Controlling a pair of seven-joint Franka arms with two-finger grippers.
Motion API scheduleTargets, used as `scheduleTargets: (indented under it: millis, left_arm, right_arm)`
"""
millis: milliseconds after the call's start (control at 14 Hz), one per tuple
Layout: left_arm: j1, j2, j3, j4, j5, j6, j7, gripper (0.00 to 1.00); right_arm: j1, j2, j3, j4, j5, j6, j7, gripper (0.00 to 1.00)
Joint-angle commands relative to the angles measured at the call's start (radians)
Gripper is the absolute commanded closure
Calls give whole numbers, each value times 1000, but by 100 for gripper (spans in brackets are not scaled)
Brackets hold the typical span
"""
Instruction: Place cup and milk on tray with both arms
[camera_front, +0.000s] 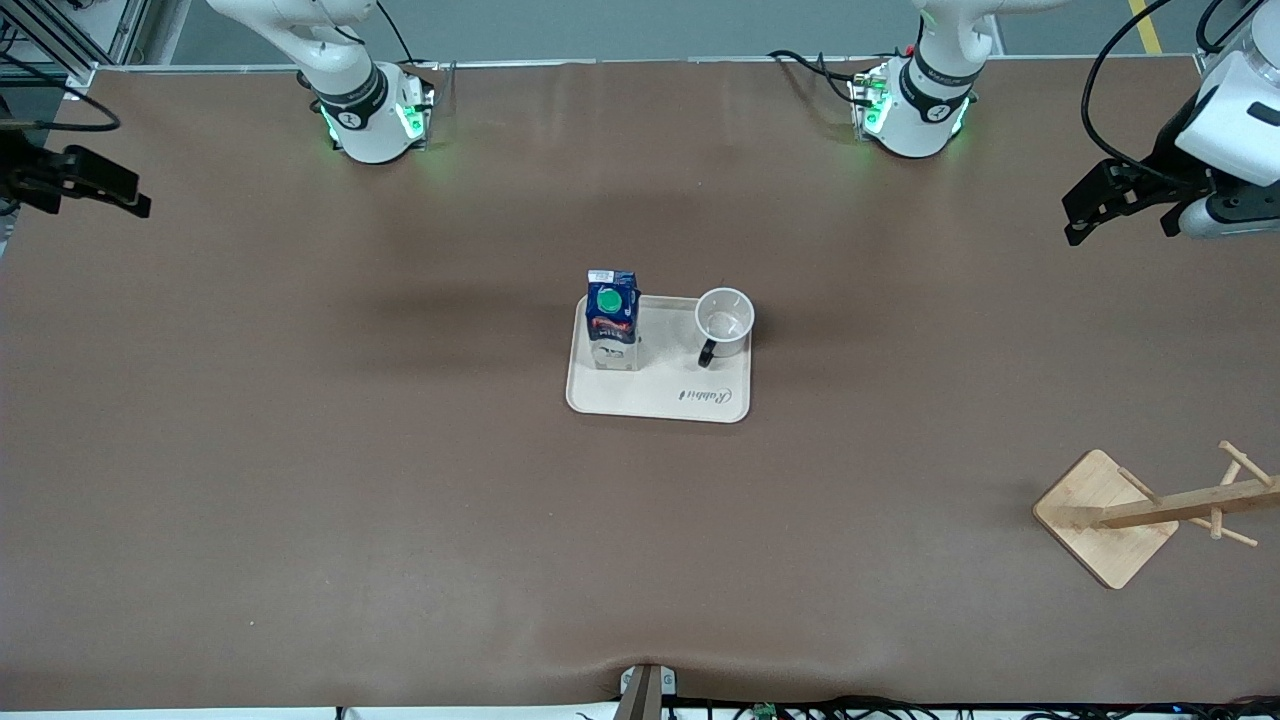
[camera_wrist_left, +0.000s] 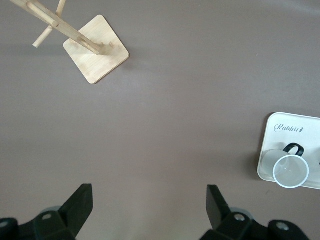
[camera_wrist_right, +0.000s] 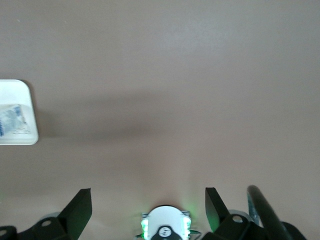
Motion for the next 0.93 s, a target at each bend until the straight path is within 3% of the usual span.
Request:
scheduleTargets:
  millis: [0,857]
  left_arm:
    - [-3,15,3,31,-3,-26,1,0]
    - [11,13,7,31,-15,-42,-1,0]
  right_arm:
    - [-16,-37,17,-35,28,21,4,0]
    - [-1,-39,20,-34,2,42,0,0]
